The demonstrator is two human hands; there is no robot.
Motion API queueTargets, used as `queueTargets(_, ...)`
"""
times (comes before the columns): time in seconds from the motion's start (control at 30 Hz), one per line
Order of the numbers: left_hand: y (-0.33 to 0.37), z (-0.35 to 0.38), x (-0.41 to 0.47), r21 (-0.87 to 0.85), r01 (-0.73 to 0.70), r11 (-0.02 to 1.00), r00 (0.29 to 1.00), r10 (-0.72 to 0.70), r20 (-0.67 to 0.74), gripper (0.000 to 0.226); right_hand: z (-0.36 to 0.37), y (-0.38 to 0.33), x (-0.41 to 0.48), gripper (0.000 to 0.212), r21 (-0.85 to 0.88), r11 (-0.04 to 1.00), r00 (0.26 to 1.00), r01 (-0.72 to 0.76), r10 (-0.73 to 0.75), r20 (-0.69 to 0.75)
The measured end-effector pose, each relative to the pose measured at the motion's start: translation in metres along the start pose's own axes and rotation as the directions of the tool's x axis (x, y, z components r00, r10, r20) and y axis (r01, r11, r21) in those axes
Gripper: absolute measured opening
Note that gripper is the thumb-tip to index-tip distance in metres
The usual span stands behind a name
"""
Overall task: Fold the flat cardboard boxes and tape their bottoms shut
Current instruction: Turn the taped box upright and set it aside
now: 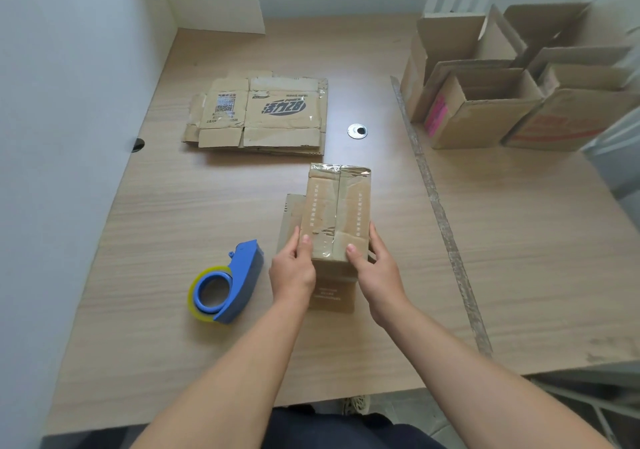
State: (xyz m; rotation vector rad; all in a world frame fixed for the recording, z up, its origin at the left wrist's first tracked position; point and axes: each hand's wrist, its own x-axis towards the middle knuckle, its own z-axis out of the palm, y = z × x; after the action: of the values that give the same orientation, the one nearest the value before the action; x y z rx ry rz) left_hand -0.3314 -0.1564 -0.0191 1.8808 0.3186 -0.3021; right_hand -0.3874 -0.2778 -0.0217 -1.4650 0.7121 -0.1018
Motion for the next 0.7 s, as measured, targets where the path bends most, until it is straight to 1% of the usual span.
queueTargets(0.07,0.000,0.001,0.002,-0.189,0.063,0.980,0.998,-0.057,0.039,0.036,-0.004,0.003,-0.005,0.065,0.045,0.999,1.000,-0.020,0.020,0.002)
queueTargets(0.1,0.002,0.000,0.004,-0.253,0.105,0.962,0.993,-0.089,0.075,0.032,-0.008,0.005,-0.008,0.065,0.054,0.998,1.000,-0.030,0.029,0.013)
queueTargets(0.17,0.006,-0.004,0.008,-0.310,0.190,0.932,0.975,-0.142,0.170,0.025,-0.019,0.005,-0.011,0.065,0.003,0.999,0.998,-0.038,0.038,0.059)
queueTargets(0.23,0.008,-0.012,0.013,-0.267,0.219,0.938,0.952,-0.146,0.269,0.023,-0.034,-0.005,-0.004,0.065,-0.152,0.988,0.994,-0.010,0.026,0.109)
queueTargets(0.27,0.007,-0.017,0.015,-0.226,0.202,0.953,0.942,-0.127,0.310,0.022,-0.042,-0.013,0.004,0.063,-0.267,0.963,0.995,0.029,-0.003,0.096)
queueTargets(0.33,0.006,-0.025,0.018,-0.151,0.138,0.979,0.923,-0.072,0.377,0.022,-0.057,-0.031,0.026,0.064,-0.484,0.869,0.993,0.105,-0.120,0.000)
queueTargets(0.4,0.006,-0.030,0.018,-0.062,0.063,0.996,0.900,-0.030,0.434,0.027,-0.071,-0.053,0.048,0.074,-0.592,0.794,0.970,0.140,-0.230,-0.079)
queueTargets(0.43,0.007,-0.030,0.018,-0.026,0.034,0.999,0.887,-0.018,0.462,0.029,-0.077,-0.061,0.058,0.079,-0.618,0.770,0.965,0.160,-0.253,-0.065)
queueTargets(0.47,0.008,-0.030,0.018,-0.001,0.010,1.000,0.876,-0.008,0.483,0.029,-0.080,-0.067,0.068,0.080,-0.633,0.753,0.971,0.179,-0.239,-0.010)
queueTargets(0.5,0.010,-0.029,0.018,0.020,-0.018,1.000,0.873,0.005,0.488,0.027,-0.082,-0.071,0.076,0.078,-0.646,0.741,0.980,0.183,-0.185,0.066)
queueTargets(0.53,0.012,-0.026,0.018,0.048,-0.054,0.997,0.884,0.026,0.466,0.026,-0.083,-0.072,0.082,0.074,-0.670,0.723,0.985,0.170,-0.107,0.136)
queueTargets(0.57,0.014,-0.022,0.018,0.089,-0.096,0.991,0.910,0.052,0.410,0.025,-0.083,-0.070,0.084,0.067,-0.700,0.697,0.983,0.155,-0.040,0.178)
queueTargets(0.6,0.015,-0.017,0.016,0.140,-0.137,0.981,0.941,0.085,0.326,0.027,-0.082,-0.067,0.086,0.059,-0.726,0.671,0.982,0.151,-0.018,0.187)
queueTargets(0.63,0.015,-0.013,0.012,0.190,-0.175,0.966,0.964,0.129,0.232,0.029,-0.080,-0.064,0.086,0.051,-0.739,0.656,0.984,0.154,-0.038,0.171)
queueTargets(0.67,0.015,-0.008,0.005,0.241,-0.216,0.946,0.970,0.180,0.161,0.032,-0.079,-0.061,0.085,0.044,-0.739,0.656,0.987,0.155,-0.069,0.146)
queueTargets(0.7,0.013,-0.004,-0.003,0.291,-0.261,0.920,0.964,0.232,0.132,0.036,-0.078,-0.059,0.083,0.039,-0.732,0.664,0.989,0.151,-0.093,0.119)
